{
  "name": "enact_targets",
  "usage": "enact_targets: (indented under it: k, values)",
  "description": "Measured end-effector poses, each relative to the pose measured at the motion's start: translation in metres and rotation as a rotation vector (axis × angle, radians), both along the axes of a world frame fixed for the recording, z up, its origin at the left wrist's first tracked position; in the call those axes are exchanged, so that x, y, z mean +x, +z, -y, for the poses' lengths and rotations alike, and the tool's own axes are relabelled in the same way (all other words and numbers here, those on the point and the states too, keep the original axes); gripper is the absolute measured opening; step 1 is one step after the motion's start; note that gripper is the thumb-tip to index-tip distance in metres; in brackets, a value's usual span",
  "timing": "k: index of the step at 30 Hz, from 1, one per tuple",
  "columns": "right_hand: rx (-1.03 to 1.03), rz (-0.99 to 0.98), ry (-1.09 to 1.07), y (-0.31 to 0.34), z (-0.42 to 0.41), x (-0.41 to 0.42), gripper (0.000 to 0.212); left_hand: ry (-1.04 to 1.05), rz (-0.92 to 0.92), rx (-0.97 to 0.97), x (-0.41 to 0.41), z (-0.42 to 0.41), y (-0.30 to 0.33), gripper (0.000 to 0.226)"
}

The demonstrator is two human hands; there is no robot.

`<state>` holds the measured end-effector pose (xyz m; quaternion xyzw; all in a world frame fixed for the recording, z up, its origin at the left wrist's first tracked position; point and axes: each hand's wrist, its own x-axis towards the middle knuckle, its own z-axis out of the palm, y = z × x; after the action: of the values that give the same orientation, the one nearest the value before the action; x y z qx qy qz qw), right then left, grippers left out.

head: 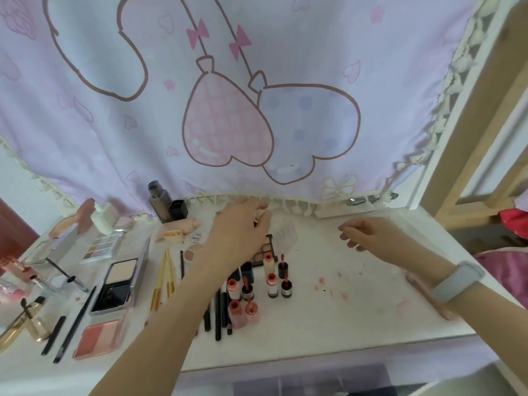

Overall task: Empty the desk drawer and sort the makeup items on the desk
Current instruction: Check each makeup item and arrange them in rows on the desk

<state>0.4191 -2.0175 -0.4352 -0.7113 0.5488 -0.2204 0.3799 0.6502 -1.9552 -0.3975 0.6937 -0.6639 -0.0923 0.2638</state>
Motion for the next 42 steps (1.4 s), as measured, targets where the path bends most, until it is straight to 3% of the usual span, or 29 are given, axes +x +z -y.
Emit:
enact_targets:
  k: [4, 8, 12, 16, 18, 21, 24, 26, 29, 32, 36, 40, 42]
  values:
    - [-0.189, -0.226, -0.133, -0.009, -0.023, -0.053, 0.025, -0.207, -0.046, -0.131, -0.059, -0.018, -0.014, 0.031]
    - [-0.267, -0.439, -0.259, -0.028, -0.041, -0.095, 0.044, -0.327, -0.148, -0.052, -0.114, -0.021, -0.053, 0.034]
    - [-0.183, -0.7, -0.28, -0.049, -0.062, -0.113, 0.082, -0.305, 0.002, 0.098, -0.142, -0.017, -0.104, 0.04]
    - [-0.218, -0.786, -0.229, -0.067, -0.063, -0.122, 0.068, -0.27, 0.146, 0.104, -0.142, -0.016, -0.13, 0.051]
    - [-0.233, -0.701, -0.225, -0.067, -0.061, -0.125, 0.066, -0.268, 0.102, 0.096, -0.14, -0.015, -0.132, 0.043]
    - [-0.213, -0.322, -0.148, -0.061, -0.065, -0.124, 0.079, -0.269, -0.029, 0.079, -0.14, -0.014, -0.128, 0.037]
    - [-0.212, -0.122, -0.066, -0.052, -0.074, -0.113, 0.092, -0.284, -0.414, 0.175, -0.138, -0.015, -0.117, 0.031]
    - [-0.262, -0.077, -0.028, -0.053, -0.077, -0.103, 0.09, -0.299, -0.692, 0.257, -0.135, -0.02, -0.106, 0.028]
    - [-0.329, -0.092, 0.006, -0.056, -0.079, -0.084, 0.085, -0.342, -0.943, 0.271, -0.132, -0.027, -0.099, 0.035]
    - [-0.31, -0.074, 0.056, -0.055, -0.08, -0.069, 0.077, -0.257, -1.207, 0.242, -0.131, -0.028, -0.102, 0.037]
    - [-0.209, 0.217, 0.023, -0.047, -0.07, -0.07, 0.045, -0.176, -1.184, 0.21, -0.123, -0.024, -0.099, 0.027]
    - [-0.11, 0.287, 0.141, -0.034, -0.064, -0.075, 0.045, -0.193, -1.092, 0.294, -0.117, -0.018, -0.09, 0.023]
    - [-0.036, 0.283, 0.22, -0.032, -0.063, -0.076, 0.044, -0.174, -1.129, 0.335, -0.118, -0.013, -0.087, 0.018]
